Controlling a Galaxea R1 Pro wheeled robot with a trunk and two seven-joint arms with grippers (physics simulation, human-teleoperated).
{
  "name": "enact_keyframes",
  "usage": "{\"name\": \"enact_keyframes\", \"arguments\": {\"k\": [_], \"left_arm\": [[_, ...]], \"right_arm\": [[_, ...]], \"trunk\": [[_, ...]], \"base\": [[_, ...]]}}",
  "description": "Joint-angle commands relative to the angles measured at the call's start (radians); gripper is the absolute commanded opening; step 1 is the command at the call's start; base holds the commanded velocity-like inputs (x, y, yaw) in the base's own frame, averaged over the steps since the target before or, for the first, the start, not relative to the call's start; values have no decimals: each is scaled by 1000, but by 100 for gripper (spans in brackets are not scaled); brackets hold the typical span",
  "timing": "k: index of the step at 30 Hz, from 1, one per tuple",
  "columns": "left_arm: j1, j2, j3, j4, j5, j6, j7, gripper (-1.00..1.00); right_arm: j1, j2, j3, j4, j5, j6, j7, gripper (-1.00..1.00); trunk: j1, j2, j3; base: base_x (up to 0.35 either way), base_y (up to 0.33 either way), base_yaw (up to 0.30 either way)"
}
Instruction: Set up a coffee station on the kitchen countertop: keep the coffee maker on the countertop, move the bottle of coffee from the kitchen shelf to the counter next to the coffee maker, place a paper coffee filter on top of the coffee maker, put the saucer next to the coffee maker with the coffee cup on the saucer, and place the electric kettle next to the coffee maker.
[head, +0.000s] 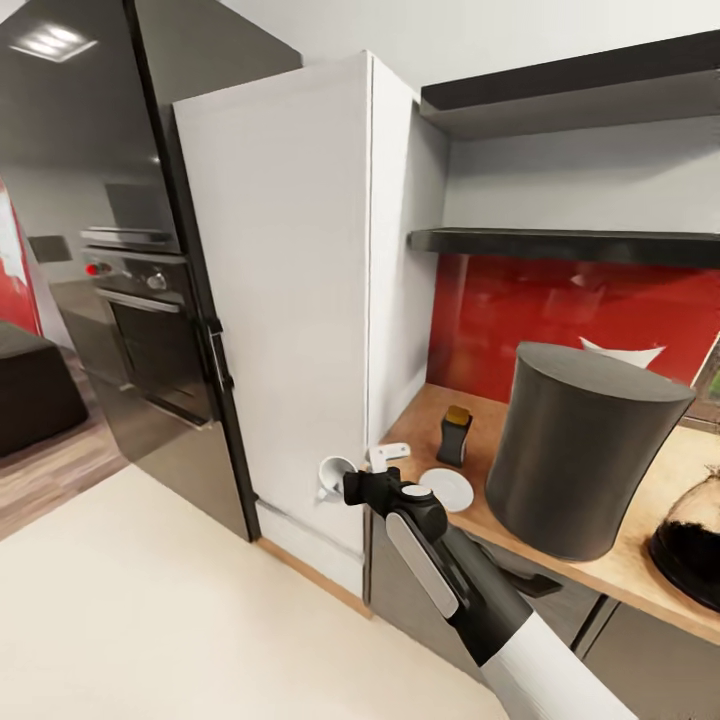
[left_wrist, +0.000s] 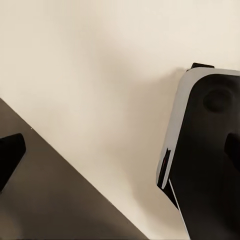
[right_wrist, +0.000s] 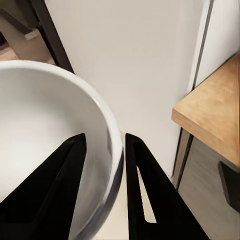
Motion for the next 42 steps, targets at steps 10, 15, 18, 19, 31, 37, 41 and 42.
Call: {"name": "enact_keyframes", "arguments": {"k": [10,15,18,19,31,37,41,42], "left_arm": [[-1,0,8,1,-11,-4,4,100],[-1,-1,5,1,-12,-4,5,100],[-1,-3,5,0,-13,-3,5,100],[-1,-2,5,0,-13,-3,5,100],[-1,-1,6,0,-12,-2,5,100],[-1,-1,5,0,-12,-4,5,100],[-1,-2,5,0,-12,-4,5,100],[-1,-2,5,0,-12,-4,5,100]], "right_arm": [[-2,0,2,-1,-10,2,-10,-100],[-2,0,2,-1,-10,2,-10,-100],[-1,0,2,-1,-10,2,-10,-100],[-2,0,2,-1,-10,2,-10,-100],[-2,0,2,-1,-10,2,-11,-100],[-2,0,2,-1,-10,2,-10,-100],[-2,0,2,-1,-10,2,-10,-100],[-2,0,2,-1,-10,2,-10,-100]], "trunk": [[1,-2,-2],[1,-2,-2],[1,-2,-2],[1,-2,-2],[1,-2,-2],[1,-2,-2],[1,-2,-2],[1,-2,-2]], "base": [[149,285,-266],[50,304,-266],[5,282,-266],[1,154,-267],[0,19,-266],[0,1,-266],[0,148,-267],[0,269,-267]]}}
